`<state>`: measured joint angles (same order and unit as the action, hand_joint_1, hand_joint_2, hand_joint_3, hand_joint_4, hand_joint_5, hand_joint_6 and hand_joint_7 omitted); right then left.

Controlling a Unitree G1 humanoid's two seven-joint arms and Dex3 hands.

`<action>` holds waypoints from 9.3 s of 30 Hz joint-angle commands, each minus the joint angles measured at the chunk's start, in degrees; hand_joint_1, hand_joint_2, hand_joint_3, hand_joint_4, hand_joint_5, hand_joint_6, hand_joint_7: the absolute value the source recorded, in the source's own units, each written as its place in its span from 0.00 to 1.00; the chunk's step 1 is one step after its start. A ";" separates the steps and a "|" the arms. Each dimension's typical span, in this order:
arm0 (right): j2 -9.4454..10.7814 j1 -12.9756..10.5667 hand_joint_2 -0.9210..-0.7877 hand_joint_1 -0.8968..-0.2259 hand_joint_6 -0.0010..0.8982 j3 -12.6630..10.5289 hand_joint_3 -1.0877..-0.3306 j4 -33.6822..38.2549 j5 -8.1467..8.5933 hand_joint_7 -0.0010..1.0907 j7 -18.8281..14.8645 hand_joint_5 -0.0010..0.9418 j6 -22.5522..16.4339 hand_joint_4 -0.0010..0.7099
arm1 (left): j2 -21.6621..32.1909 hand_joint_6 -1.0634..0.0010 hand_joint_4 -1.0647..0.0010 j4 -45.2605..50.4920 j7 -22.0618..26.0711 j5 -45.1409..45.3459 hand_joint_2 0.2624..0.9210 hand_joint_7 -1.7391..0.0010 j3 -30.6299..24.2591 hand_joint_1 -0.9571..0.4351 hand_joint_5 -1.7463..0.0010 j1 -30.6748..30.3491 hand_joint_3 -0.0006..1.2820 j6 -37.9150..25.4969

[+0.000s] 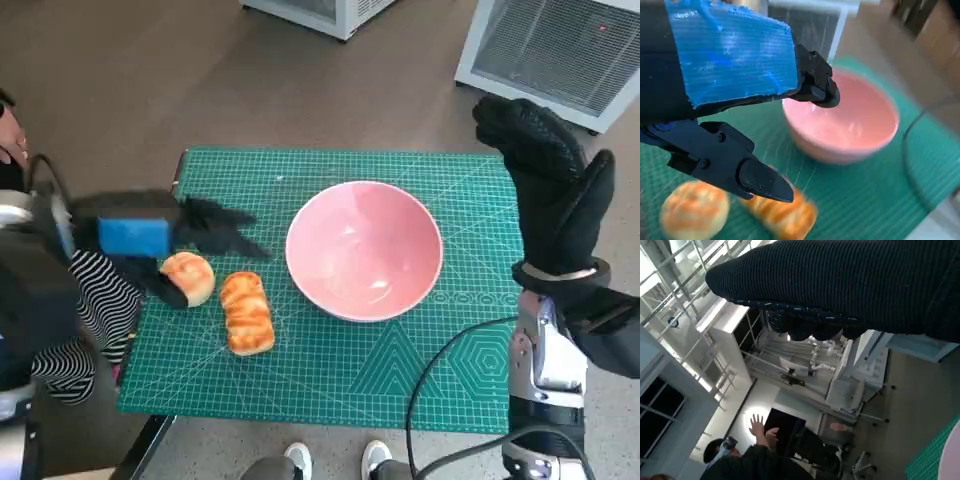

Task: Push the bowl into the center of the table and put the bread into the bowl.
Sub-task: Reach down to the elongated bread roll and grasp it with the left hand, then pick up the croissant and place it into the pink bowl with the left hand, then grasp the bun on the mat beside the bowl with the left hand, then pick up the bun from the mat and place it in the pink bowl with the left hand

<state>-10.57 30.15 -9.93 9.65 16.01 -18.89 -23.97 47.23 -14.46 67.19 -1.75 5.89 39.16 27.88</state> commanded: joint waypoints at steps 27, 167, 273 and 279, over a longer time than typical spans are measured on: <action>-0.27 -3.64 0.00 0.29 0.11 -0.72 0.54 -0.82 -0.97 0.45 1.25 0.01 0.53 0.24 | -8.38 0.52 0.67 -27.60 -19.73 23.04 0.74 0.98 12.13 0.54 0.99 4.01 0.00 27.31; -0.38 -9.00 0.00 0.31 0.06 -0.90 0.49 -4.96 -1.77 0.48 3.87 0.00 -0.50 0.22 | -25.71 0.80 0.95 -39.60 -20.84 16.86 0.72 0.96 9.30 0.56 1.00 29.90 0.02 6.95; -2.31 -9.61 0.00 0.30 0.04 -2.08 0.48 -5.48 0.39 0.48 0.68 0.00 1.33 0.18 | -0.09 0.39 0.29 -30.24 -25.47 12.71 1.00 0.31 1.88 0.69 0.41 10.29 0.02 7.48; -2.27 -9.39 0.00 0.30 0.04 -1.97 0.48 -5.40 0.31 0.49 0.63 0.00 1.53 0.18 | -2.19 0.41 0.31 -25.08 -24.28 6.98 1.00 0.32 -1.03 0.69 0.37 12.93 0.04 8.98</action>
<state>-12.80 21.46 -12.04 4.00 16.58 -18.54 -23.40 46.22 -42.10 41.86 7.56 5.78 50.34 35.79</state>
